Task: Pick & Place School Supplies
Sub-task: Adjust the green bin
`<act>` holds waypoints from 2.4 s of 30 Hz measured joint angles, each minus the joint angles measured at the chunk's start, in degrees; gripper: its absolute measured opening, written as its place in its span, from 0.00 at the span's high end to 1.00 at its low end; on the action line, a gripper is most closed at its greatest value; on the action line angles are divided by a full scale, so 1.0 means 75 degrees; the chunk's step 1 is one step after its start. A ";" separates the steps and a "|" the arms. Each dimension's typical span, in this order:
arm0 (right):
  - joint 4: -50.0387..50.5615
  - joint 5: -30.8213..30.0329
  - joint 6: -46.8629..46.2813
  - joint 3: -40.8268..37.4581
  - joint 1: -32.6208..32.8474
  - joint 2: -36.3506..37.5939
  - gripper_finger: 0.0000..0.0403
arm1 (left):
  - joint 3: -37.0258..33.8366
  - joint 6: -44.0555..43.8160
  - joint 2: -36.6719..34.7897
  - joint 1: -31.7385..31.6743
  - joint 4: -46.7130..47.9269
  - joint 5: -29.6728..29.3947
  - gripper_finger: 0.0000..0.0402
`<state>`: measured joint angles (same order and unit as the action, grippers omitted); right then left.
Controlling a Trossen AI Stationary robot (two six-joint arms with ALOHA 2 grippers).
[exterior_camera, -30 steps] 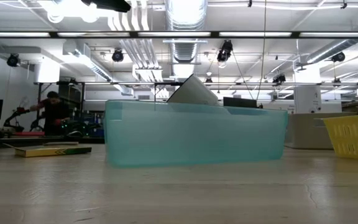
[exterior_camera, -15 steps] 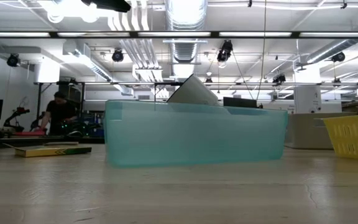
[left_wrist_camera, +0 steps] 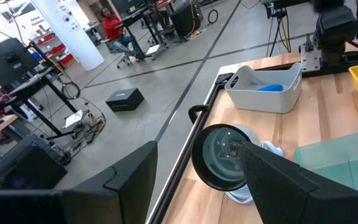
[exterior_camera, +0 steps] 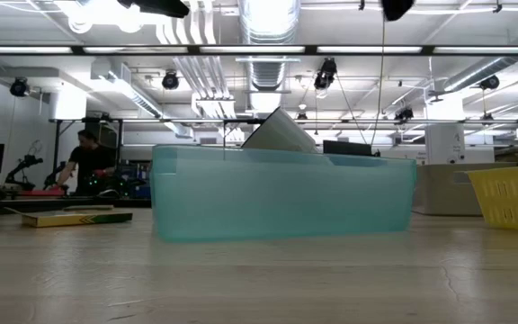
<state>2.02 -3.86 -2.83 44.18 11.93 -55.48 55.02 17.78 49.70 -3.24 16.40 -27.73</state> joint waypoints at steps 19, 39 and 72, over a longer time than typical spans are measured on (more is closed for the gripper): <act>-0.2272 0.3129 -0.1694 0.1352 -0.2570 -0.3851 0.72 | 0.0000 0.0000 0.0001 -0.0001 0.0005 -0.0001 0.41; -0.1320 0.3984 -0.0968 0.2592 -0.3595 -0.4529 0.72 | 0.0000 0.0000 0.0000 0.0002 0.0017 -0.0001 0.41; -0.1106 0.4338 -0.1709 0.3741 -0.3897 -0.6283 0.72 | 0.0000 0.0000 -0.0001 -0.0001 0.0026 -0.0003 0.41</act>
<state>-6.27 28.67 -15.65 72.24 -17.29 -102.60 55.02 17.78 49.69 -3.24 16.60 -27.75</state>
